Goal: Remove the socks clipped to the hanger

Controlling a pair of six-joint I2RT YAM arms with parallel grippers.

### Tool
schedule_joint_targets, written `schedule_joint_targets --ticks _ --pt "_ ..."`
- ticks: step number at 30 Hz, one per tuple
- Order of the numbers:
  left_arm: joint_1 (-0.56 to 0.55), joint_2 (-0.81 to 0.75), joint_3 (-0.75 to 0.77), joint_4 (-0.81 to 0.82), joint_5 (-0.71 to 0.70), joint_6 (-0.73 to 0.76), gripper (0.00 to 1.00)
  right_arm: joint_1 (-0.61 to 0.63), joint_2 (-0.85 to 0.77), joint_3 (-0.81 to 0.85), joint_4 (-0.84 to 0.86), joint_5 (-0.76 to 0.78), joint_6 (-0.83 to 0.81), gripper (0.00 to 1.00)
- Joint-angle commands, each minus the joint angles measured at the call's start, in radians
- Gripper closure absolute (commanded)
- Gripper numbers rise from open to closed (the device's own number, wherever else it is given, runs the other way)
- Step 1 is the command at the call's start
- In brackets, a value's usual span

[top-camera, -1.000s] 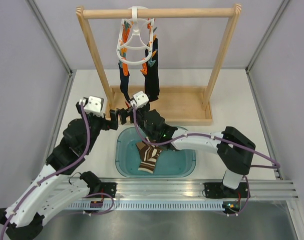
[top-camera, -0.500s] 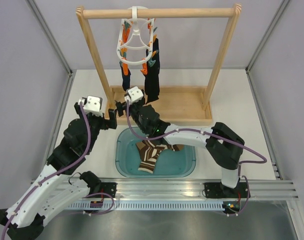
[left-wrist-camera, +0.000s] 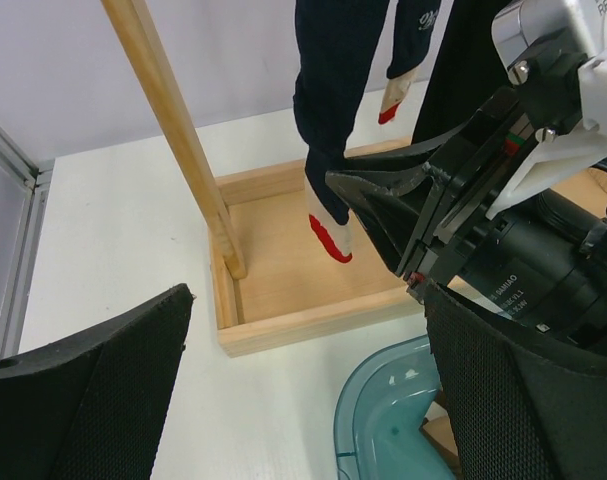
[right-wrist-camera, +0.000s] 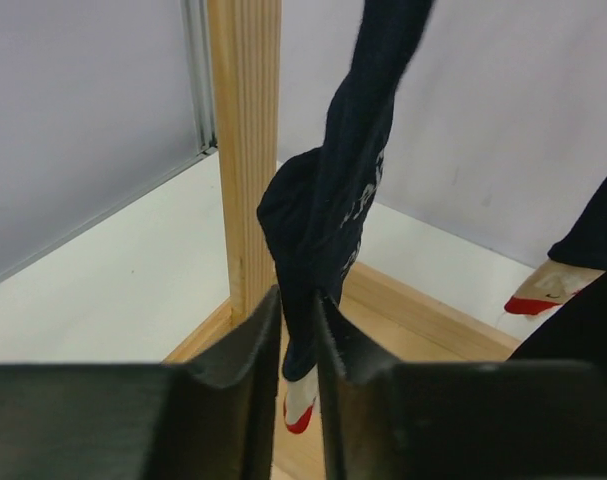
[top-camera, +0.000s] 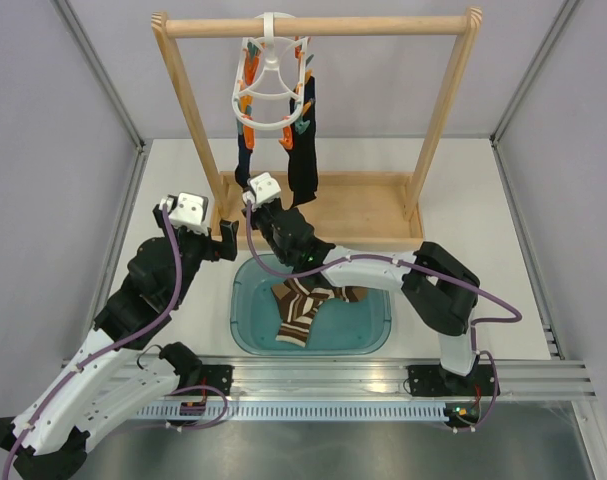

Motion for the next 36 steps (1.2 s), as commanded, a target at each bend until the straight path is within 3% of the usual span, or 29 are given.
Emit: schedule_joint_targets --ticks 1,8,25,36 --pt "0.004 -0.005 -0.004 0.031 0.021 -0.028 0.0 -0.003 -0.004 0.045 0.032 0.039 -0.025 0.8" --pt "0.012 0.002 -0.008 0.039 0.025 -0.033 0.0 -0.003 -0.066 -0.017 0.012 0.045 -0.034 0.99" --pt "0.05 0.0 -0.008 0.071 0.082 -0.047 0.0 -0.002 -0.386 -0.28 -0.103 -0.022 -0.001 0.99" --pt "0.142 0.086 0.072 0.163 0.372 -0.079 0.0 -0.003 -0.551 -0.334 -0.235 -0.073 0.029 0.99"
